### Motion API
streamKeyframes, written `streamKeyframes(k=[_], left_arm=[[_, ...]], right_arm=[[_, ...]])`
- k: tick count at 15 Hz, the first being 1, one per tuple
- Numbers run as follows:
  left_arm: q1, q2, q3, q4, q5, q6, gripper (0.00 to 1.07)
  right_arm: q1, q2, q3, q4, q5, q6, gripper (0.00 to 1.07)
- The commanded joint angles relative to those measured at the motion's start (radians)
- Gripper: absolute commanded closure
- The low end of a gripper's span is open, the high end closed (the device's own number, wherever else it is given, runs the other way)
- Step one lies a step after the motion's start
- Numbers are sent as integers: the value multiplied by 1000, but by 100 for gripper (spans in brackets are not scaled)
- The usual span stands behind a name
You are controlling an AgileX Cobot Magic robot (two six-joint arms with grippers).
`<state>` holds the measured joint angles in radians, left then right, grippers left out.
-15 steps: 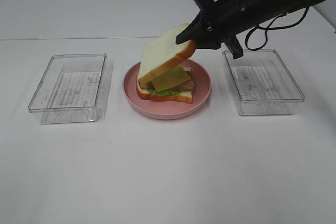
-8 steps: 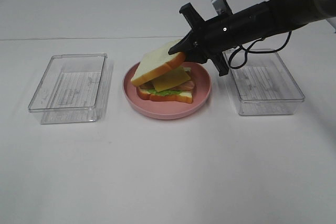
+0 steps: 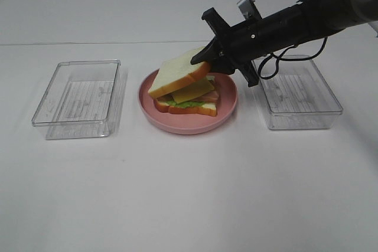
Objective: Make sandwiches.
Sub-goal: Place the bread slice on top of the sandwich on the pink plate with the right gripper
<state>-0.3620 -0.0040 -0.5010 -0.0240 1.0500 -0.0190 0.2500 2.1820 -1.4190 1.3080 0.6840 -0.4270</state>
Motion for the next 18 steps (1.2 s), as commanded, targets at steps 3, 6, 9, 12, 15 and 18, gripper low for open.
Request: streamKeyframes(k=[3, 6, 9, 12, 15, 18], left_arm=[[-2, -24, 2, -1, -5, 0, 22], [-2, -24, 2, -1, -5, 0, 22], [-2, -24, 2, -1, -5, 0, 22], [-2, -24, 2, -1, -5, 0, 22], [-2, -24, 2, -1, -5, 0, 22], [-2, -24, 2, -1, -5, 0, 22]], right_arm=[[1, -12, 5, -37, 28, -11, 39], [1, -51, 5, -148, 27, 48, 37], [1, -83, 5, -292, 52, 167, 32], [1, -144, 5, -532, 58, 283, 32], [1, -232, 5, -731, 94, 348, 32], [1, -374, 5, -969, 209, 364, 32]])
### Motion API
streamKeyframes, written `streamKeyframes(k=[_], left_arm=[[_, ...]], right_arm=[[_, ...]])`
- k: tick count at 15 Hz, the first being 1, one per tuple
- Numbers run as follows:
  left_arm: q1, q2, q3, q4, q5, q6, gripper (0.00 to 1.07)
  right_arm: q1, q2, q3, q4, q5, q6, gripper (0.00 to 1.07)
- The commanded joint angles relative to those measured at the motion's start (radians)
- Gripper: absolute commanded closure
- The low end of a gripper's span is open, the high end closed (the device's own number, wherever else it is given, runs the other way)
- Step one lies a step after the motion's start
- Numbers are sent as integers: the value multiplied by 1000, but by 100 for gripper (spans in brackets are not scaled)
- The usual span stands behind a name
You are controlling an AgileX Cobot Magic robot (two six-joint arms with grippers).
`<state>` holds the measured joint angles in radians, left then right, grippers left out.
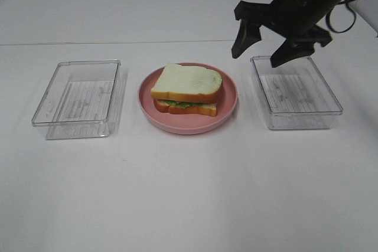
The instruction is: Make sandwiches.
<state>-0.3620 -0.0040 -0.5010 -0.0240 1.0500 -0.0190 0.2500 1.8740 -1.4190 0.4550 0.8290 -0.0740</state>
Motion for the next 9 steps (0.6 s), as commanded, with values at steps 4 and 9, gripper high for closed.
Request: streamKeyframes(k=[4, 9], left_arm=[[-2, -24, 2, -1, -5, 0, 22], [-2, -24, 2, -1, -5, 0, 22]], right_arm=[[1, -261, 6, -296, 223, 23, 32], [1, -658, 212, -372, 272, 22, 32]])
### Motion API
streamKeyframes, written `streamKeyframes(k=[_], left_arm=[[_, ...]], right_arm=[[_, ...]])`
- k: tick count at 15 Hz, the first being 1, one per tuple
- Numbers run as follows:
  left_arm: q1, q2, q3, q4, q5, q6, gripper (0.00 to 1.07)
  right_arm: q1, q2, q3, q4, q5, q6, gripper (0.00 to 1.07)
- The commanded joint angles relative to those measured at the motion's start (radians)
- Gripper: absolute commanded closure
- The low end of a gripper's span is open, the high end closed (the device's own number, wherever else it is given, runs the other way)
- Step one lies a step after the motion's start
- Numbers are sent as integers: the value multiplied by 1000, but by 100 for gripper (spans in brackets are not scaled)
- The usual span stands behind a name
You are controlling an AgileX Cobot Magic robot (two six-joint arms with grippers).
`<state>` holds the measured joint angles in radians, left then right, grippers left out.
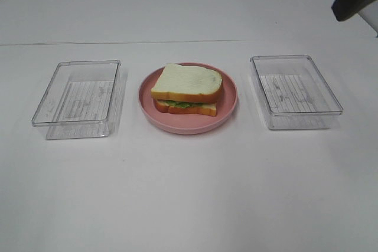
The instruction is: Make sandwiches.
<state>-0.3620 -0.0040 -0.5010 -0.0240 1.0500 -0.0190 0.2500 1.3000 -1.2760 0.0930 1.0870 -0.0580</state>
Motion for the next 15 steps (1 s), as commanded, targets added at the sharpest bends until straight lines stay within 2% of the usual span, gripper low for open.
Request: streamKeyframes(k=[1, 2, 6, 8, 12, 13, 15], left_arm=[[-2, -24, 2, -1, -5, 0, 22], [-2, -24, 2, -1, -5, 1, 22], [-2, -24, 2, -1, -5, 2, 22], [-2, -24, 2, -1, -5, 2, 22], [-2, -24, 2, -1, -5, 3, 22], [-2, -24, 2, -8, -5, 25, 22], [-2, -24, 2, -22, -5, 32, 22]], right_arm=[[1, -161, 144, -11, 14, 6, 32], [1, -200, 183, -11, 14, 6, 32], [1, -518, 507, -7, 17, -13, 32], [1, -664, 613, -8, 17, -18, 32], [1, -909, 702, -21, 14, -29, 32], [1, -1027, 738, -27, 17, -44, 32], [1, -1104, 759, -24, -1, -46, 32]])
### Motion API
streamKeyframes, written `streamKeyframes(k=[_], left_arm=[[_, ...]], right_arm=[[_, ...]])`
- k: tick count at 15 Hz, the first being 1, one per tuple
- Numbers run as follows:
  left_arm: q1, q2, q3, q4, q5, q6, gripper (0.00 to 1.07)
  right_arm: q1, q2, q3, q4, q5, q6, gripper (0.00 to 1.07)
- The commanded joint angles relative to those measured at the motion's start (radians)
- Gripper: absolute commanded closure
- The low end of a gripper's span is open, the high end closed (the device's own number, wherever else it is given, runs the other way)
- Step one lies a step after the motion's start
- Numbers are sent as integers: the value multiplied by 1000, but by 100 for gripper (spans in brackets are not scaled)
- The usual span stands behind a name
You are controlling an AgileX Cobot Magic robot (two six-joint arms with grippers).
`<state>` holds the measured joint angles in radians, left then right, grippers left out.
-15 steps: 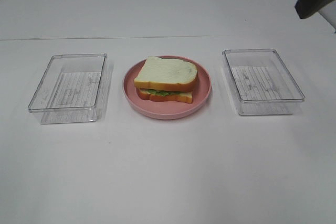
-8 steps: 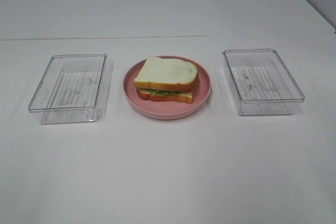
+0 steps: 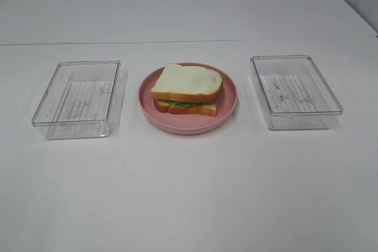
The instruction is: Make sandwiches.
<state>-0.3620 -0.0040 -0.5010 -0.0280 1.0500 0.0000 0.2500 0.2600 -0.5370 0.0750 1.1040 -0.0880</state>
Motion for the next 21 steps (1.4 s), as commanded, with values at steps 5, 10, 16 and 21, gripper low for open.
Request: streamKeyframes(k=[5, 10, 16, 21], left_arm=[[-2, -24, 2, -35, -5, 25, 22], [-2, -23, 2, -34, -5, 25, 22], [-1, -23, 2, -34, -5, 25, 22], [227, -23, 2, -35, -5, 25, 22]], right_arm=[[1, -183, 32, 14, -40, -69, 32], [1, -183, 32, 14, -40, -66, 32], [-43, -183, 32, 17, -40, -66, 32], [-241, -183, 32, 19, -40, -66, 32]])
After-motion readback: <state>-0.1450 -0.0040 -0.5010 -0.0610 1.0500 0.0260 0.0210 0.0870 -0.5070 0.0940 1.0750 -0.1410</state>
